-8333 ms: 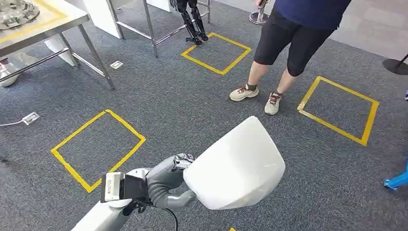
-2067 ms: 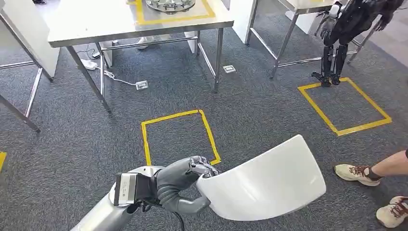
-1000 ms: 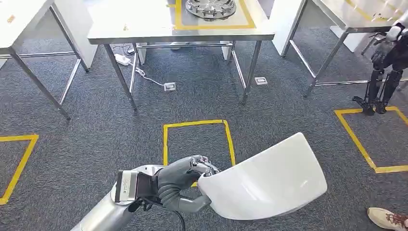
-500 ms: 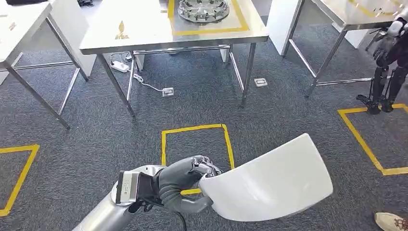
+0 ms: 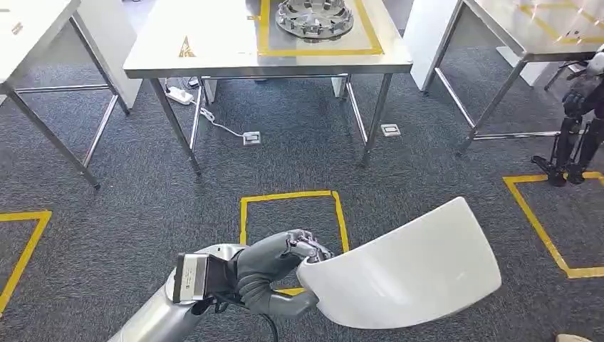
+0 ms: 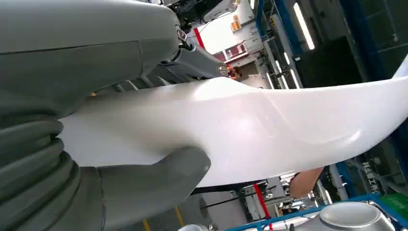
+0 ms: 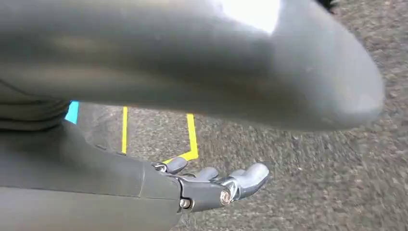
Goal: Take the parts from the cabinet and place them on the table.
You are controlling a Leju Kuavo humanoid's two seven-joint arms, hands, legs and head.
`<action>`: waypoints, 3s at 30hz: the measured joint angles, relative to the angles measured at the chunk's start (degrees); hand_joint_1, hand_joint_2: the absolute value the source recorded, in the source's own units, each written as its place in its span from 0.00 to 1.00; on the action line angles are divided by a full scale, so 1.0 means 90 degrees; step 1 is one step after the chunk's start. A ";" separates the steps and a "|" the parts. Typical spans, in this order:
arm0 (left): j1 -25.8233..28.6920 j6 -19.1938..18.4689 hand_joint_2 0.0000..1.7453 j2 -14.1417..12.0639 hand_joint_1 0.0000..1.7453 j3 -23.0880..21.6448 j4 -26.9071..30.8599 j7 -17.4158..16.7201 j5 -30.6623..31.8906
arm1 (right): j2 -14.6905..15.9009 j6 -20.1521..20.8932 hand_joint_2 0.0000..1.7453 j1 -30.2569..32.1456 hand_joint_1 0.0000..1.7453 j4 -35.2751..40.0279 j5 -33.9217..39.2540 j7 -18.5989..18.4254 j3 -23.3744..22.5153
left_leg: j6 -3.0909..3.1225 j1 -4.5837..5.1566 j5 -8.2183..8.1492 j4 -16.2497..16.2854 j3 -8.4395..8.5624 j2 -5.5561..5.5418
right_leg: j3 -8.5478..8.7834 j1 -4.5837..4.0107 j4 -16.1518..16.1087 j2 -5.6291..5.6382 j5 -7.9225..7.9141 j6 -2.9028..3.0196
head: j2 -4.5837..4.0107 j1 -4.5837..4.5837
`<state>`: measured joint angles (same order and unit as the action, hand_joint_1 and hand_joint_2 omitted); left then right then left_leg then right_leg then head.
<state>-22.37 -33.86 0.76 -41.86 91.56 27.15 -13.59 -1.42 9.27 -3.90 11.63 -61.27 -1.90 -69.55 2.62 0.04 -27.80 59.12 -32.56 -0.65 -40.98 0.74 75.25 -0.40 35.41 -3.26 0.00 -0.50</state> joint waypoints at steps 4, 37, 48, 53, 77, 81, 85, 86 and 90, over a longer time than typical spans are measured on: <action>0.0027 0.0000 1.00 -0.0002 1.00 0.0000 0.0012 0.0005 0.0007 | 0.0007 0.0000 0.00 0.0003 0.00 0.0000 -0.0019 0.0000 0.0002 | -0.0106 -0.0019 -0.0203 -0.0001 0.0216 -0.0002 | 0.0554 0.0027 -0.1779 -0.0006 -0.1266 0.0059 | 0.0000 0.0017; 0.0325 0.0039 1.00 -0.0189 1.00 0.0058 0.0391 0.0204 0.0117 | 0.0053 0.0017 0.00 0.0029 0.00 0.0000 -0.0170 -0.0165 0.0002 | -0.0215 0.0019 -0.0268 -0.0156 0.0345 0.0006 | 0.0603 -0.0046 -0.1860 -0.0008 -0.1048 0.0227 | 0.0000 0.0014; 0.0421 -0.0015 1.00 -0.0236 1.00 0.0148 0.0444 0.0211 0.0151 | 0.0061 0.0022 0.00 0.0065 0.00 0.0000 -0.0170 -0.0124 0.0002 | -0.0368 -0.0002 -0.0258 0.0994 -0.0588 0.0046 | 0.1179 -0.0019 -0.1914 -0.0166 -0.0753 0.0403 | 0.0000 -0.0092; 0.0446 -0.0027 1.00 -0.0245 1.00 0.0197 0.0459 0.0223 0.0194 | 0.0070 -0.0032 0.00 0.0050 0.00 0.0000 -0.0148 -0.0056 0.0002 | -0.0158 0.0042 0.0186 -0.0028 -0.0280 0.0130 | 0.1345 -0.0041 -0.1847 -0.0191 -0.0610 0.0217 | 0.0000 -0.0112; 0.0456 -0.0097 1.00 -0.0165 1.00 0.0214 0.0425 0.0243 0.0221 | 0.0085 0.0015 0.00 0.0095 0.00 0.0000 -0.0109 -0.0131 0.0002 | -0.0368 0.0001 -0.0931 0.1767 -0.0802 0.0011 | 0.1053 -0.0027 -0.1925 -0.0003 -0.0842 0.0438 | 0.0000 -0.0085; 0.0451 -0.0100 1.00 -0.0172 1.00 0.0216 0.0411 0.0243 0.0219 | 0.0085 0.0012 0.00 0.0089 0.00 0.0000 -0.0109 -0.0148 0.0002 | -0.0258 0.0026 0.0401 0.0010 -0.0368 0.0079 | 0.1318 -0.0045 -0.1907 -0.0003 -0.0602 0.0362 | 0.0000 -0.0112; 0.0434 -0.0109 1.00 -0.0163 1.00 0.0226 0.0396 0.0248 0.0202 | 0.0104 0.0015 0.00 0.0071 0.00 0.0002 -0.0114 -0.0141 0.0002 | -0.0095 0.0039 0.0267 -0.0013 -0.0266 0.0028 | 0.1380 -0.0049 -0.1831 -0.0002 -0.0583 0.0192 | 0.0000 -0.0099; 0.0434 -0.0119 1.00 -0.0155 1.00 0.0226 0.0396 0.0253 0.0197 | 0.0117 0.0017 0.00 0.0060 0.00 0.0002 -0.0119 -0.0129 0.0002 | -0.0071 0.0005 0.0259 -0.0069 -0.0179 0.0027 | 0.1318 -0.0042 -0.1664 -0.0003 -0.0585 0.0163 | 0.0000 -0.0100; 0.0390 -0.0131 1.00 -0.0131 1.00 0.0226 0.0386 0.0262 0.0175 | 0.0131 0.0010 0.00 0.0038 0.00 0.0002 -0.0129 -0.0129 0.0002 | 0.0021 0.0006 0.0132 -0.0090 -0.0051 0.0021 | 0.0240 -0.0026 -0.0115 0.0016 -0.0065 0.0067 | 0.0000 -0.0032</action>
<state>-18.86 -35.04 -0.42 -39.82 95.03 29.51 -12.02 -0.24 9.36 -3.55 11.65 -62.42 -3.06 -69.53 2.81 0.10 -26.61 58.31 -33.02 -0.47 -38.82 0.50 74.22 -0.25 34.82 -2.66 0.00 -0.79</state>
